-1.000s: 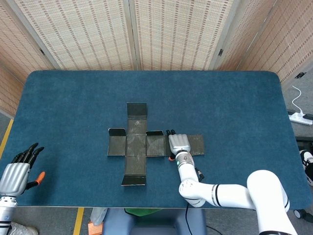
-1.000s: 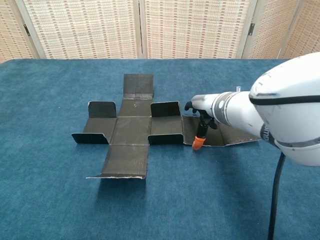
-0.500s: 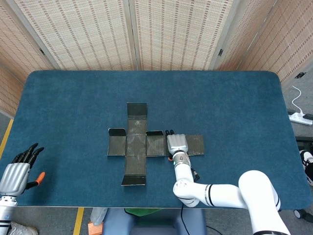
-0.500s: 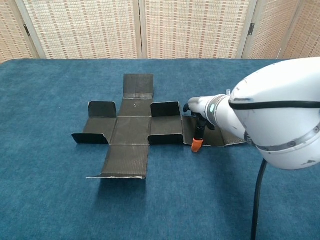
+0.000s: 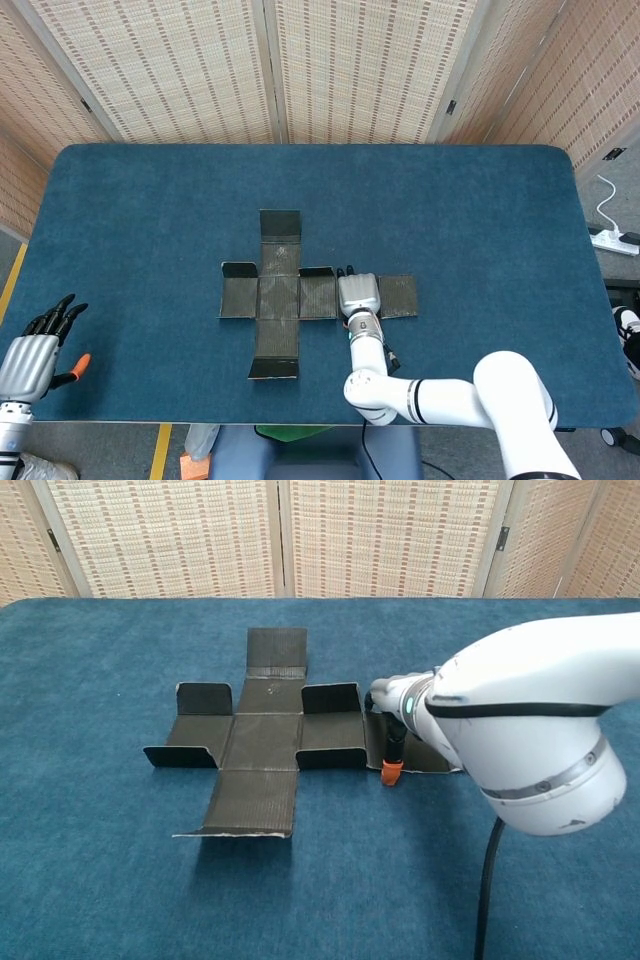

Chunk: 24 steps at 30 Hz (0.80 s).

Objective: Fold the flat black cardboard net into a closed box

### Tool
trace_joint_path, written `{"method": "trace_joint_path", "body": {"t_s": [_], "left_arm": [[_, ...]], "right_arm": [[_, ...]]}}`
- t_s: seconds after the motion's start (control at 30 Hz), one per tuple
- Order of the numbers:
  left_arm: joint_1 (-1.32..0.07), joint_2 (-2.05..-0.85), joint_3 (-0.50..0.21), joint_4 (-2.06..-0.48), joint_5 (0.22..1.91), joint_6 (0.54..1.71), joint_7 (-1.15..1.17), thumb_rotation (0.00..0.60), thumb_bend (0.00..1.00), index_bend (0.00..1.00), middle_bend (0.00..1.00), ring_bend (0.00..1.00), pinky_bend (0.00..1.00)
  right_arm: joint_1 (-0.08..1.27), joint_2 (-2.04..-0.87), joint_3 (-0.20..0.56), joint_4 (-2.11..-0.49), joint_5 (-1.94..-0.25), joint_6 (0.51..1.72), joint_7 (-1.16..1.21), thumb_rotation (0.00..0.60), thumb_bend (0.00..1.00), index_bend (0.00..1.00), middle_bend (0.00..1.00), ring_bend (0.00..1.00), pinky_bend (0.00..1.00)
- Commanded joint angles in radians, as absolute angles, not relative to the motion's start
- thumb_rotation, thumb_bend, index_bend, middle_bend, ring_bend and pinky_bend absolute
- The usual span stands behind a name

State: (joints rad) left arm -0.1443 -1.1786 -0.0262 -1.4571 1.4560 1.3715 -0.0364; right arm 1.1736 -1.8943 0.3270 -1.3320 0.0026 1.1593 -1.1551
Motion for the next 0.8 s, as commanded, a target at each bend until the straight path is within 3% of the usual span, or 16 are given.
{"method": "trace_joint_path", "body": {"t_s": [0.03, 0.2, 0.43, 0.6, 0.7, 0.8], "left_arm": [[-0.142, -1.177, -0.025, -1.458, 1.458, 1.375, -0.041, 0.6, 0.34, 0.18, 0.12, 0.14, 0.19], [-0.139, -1.174, -0.024, -1.459, 1.461, 1.382, -0.048, 0.6, 0.34, 0.18, 0.12, 0.14, 0.19], [-0.143, -1.177, -0.033, -1.466, 1.477, 1.4, -0.049, 0.6, 0.34, 0.18, 0.13, 0.14, 0.19], [-0.17, -1.195, -0.049, -1.461, 1.492, 1.393, -0.048, 0.6, 0.34, 0.18, 0.14, 0.16, 0.22], [-0.204, -1.215, -0.069, -1.453, 1.493, 1.369, -0.045, 0.6, 0.34, 0.19, 0.16, 0.26, 0.32], [-0.247, -1.243, -0.093, -1.434, 1.495, 1.34, -0.038, 0.6, 0.34, 0.24, 0.22, 0.44, 0.52]], "right_arm": [[1.173, -1.897, 0.334, -1.337, -0.004, 1.168, -1.162, 0.6, 0.26, 0.23, 0.16, 0.78, 1.0], [1.157, -1.879, 0.348, -1.379, -0.035, 1.186, -1.144, 0.6, 0.3, 0.32, 0.22, 0.79, 1.0], [1.075, -1.802, 0.354, -1.499, -0.183, 1.177, -0.993, 0.6, 0.34, 0.34, 0.28, 0.8, 1.0], [1.002, -1.735, 0.317, -1.537, -0.282, 1.037, -0.863, 0.6, 0.35, 0.35, 0.36, 0.81, 1.0], [0.967, -1.718, 0.285, -1.513, -0.375, 0.963, -0.781, 0.6, 0.35, 0.38, 0.42, 0.81, 1.0], [0.934, -1.726, 0.258, -1.47, -0.509, 0.925, -0.685, 0.6, 0.37, 0.41, 0.46, 0.82, 1.0]]}}
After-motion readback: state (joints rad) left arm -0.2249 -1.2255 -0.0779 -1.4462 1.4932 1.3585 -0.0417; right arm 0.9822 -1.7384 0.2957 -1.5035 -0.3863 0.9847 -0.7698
